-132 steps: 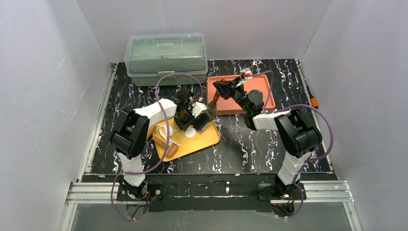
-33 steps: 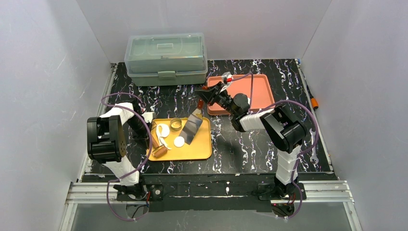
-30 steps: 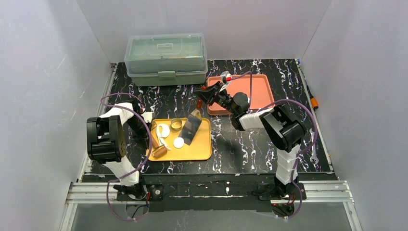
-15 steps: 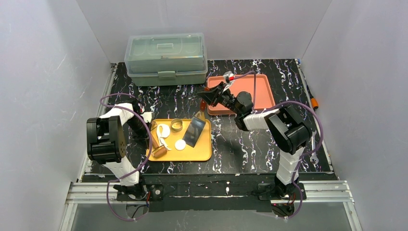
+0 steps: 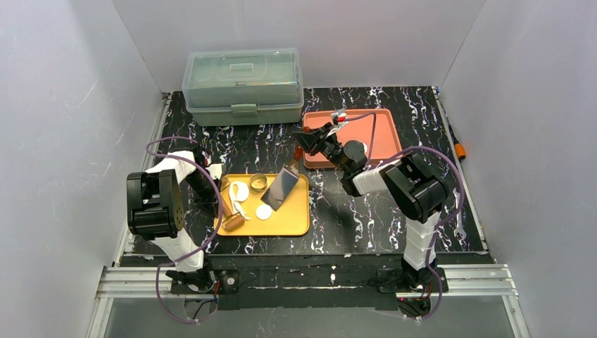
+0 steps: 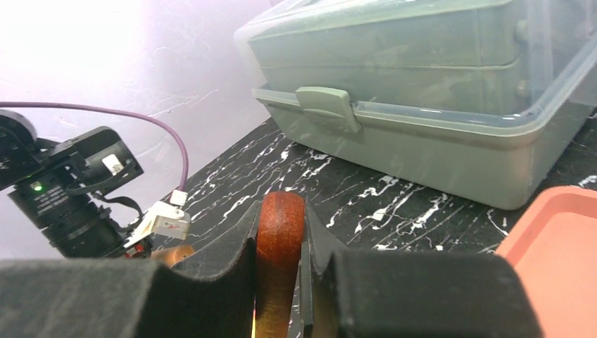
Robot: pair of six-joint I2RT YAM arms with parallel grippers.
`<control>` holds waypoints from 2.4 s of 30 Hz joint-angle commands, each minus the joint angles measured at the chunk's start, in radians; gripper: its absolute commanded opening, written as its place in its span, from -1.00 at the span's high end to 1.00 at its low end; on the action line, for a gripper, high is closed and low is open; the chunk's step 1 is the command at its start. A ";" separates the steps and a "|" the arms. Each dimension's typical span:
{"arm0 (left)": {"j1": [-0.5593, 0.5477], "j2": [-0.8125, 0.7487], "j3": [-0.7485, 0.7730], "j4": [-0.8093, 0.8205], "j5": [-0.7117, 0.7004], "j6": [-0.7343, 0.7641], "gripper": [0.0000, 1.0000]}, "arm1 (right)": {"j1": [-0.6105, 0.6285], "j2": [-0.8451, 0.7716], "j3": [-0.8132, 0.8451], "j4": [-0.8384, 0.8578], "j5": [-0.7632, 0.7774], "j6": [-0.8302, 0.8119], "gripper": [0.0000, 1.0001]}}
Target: Roll out the dumpling wrappers from the dough
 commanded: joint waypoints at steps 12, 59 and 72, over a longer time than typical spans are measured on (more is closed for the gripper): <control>0.006 0.029 -0.034 0.159 -0.052 0.023 1.00 | 0.033 0.085 0.056 -0.089 -0.274 -0.137 0.97; 0.066 0.014 -0.011 0.215 -0.127 -0.200 1.00 | 0.139 0.144 -0.021 -0.020 -0.139 0.036 0.97; 0.066 0.016 -0.013 0.218 -0.118 -0.201 1.00 | 0.159 0.160 0.025 -0.128 -0.089 0.126 0.97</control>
